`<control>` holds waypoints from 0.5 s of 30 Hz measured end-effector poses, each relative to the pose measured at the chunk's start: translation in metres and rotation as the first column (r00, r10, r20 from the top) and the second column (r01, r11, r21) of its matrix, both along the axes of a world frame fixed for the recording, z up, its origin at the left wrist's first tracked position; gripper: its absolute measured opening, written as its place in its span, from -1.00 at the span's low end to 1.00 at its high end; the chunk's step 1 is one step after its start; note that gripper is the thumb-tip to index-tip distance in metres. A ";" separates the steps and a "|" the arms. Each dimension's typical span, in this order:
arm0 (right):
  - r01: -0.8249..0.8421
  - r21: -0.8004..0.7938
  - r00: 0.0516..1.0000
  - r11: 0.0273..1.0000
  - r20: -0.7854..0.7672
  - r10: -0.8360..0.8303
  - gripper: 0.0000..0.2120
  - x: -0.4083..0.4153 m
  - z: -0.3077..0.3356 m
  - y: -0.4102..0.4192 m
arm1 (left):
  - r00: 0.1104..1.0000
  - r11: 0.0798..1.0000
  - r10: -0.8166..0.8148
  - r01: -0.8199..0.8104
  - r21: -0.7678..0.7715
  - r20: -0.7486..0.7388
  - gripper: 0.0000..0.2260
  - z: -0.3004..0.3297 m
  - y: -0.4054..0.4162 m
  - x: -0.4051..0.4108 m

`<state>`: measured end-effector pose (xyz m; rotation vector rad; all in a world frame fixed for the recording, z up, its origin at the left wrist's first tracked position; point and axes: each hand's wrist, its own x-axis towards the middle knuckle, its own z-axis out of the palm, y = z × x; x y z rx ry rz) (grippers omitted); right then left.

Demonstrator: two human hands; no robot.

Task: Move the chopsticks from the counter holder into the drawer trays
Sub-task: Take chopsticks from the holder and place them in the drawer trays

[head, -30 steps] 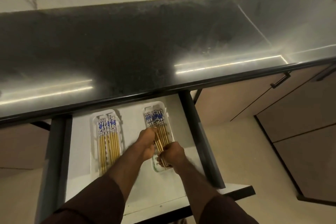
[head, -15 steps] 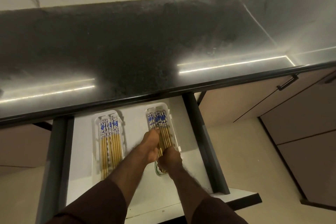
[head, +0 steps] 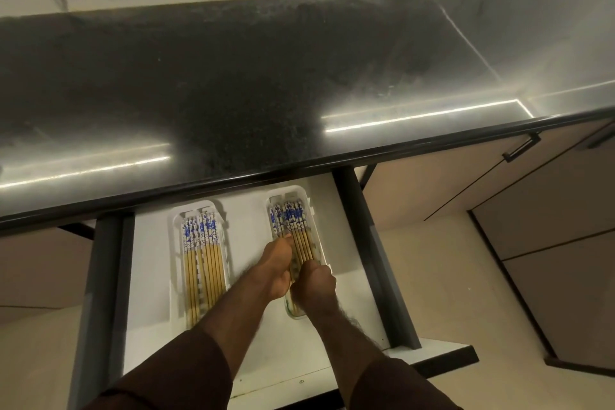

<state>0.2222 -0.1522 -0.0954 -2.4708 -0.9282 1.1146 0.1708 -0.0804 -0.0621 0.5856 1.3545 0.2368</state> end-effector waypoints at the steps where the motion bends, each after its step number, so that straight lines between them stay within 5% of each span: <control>1: -0.006 0.007 1.000 1.000 0.005 0.006 -0.65 0.001 0.001 0.000 | 1.000 1.000 -0.001 0.001 0.003 0.002 -0.57 0.001 0.000 0.000; 9: -0.074 0.062 0.997 0.995 0.040 0.072 -0.68 0.007 0.022 -0.003 | 0.998 0.998 -0.030 0.027 0.055 0.055 -0.68 0.010 -0.005 -0.001; 15: -0.075 0.165 0.997 0.983 0.046 0.069 -0.69 0.020 0.051 -0.002 | 0.998 0.971 -0.006 0.022 0.237 -0.067 -0.81 0.027 -0.009 -0.012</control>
